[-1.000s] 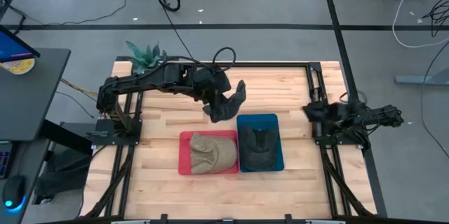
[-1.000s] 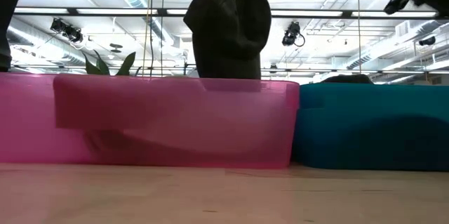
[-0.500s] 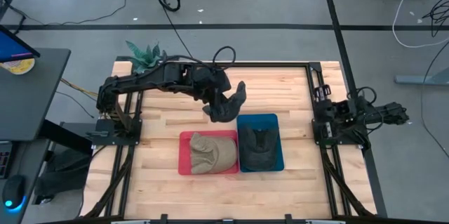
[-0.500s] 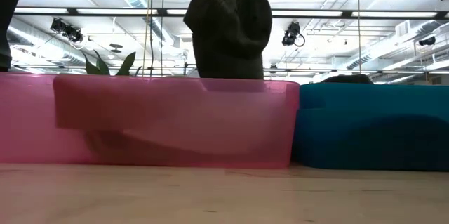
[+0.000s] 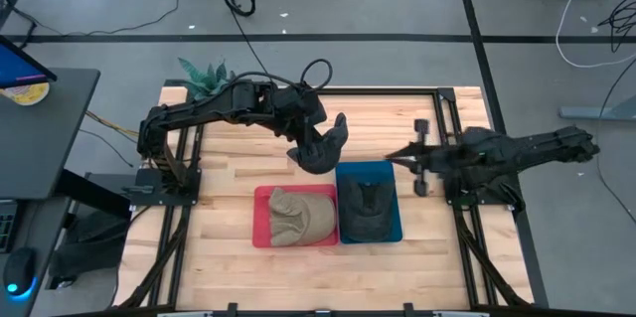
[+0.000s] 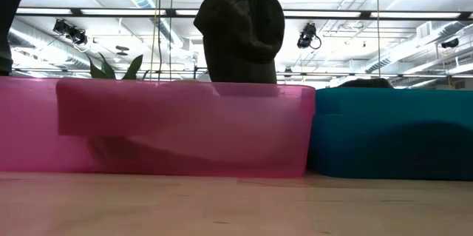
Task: Pick & Place hat
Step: Put the black cap into the blue bin
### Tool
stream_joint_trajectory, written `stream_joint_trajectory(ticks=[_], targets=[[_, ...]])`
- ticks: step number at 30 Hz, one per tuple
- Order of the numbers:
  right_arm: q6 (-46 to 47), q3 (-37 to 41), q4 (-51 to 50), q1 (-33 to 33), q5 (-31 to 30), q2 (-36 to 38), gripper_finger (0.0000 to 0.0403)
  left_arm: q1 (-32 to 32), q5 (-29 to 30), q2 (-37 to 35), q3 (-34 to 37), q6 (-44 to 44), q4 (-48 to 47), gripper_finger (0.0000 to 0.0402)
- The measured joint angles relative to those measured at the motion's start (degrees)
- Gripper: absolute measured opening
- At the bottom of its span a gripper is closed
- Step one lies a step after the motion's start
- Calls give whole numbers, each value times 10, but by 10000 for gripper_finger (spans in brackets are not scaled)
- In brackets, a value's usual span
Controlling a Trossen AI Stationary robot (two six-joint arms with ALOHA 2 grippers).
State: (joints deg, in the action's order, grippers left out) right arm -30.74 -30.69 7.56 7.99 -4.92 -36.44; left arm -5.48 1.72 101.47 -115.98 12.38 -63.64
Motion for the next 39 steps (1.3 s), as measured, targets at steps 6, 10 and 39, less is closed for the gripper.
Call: stream_joint_trajectory(ticks=[6,10,39], targets=[[-90,-53,-36,21,-106,-106,92,0,0,0,0,0,0,8],[-148,-67,-40,55,-156,-159,176,-2,-2,0,0,0,0,9],[-147,-220,-81,-1,-284,-487,9,-3,-122,1,1,2,106,9]])
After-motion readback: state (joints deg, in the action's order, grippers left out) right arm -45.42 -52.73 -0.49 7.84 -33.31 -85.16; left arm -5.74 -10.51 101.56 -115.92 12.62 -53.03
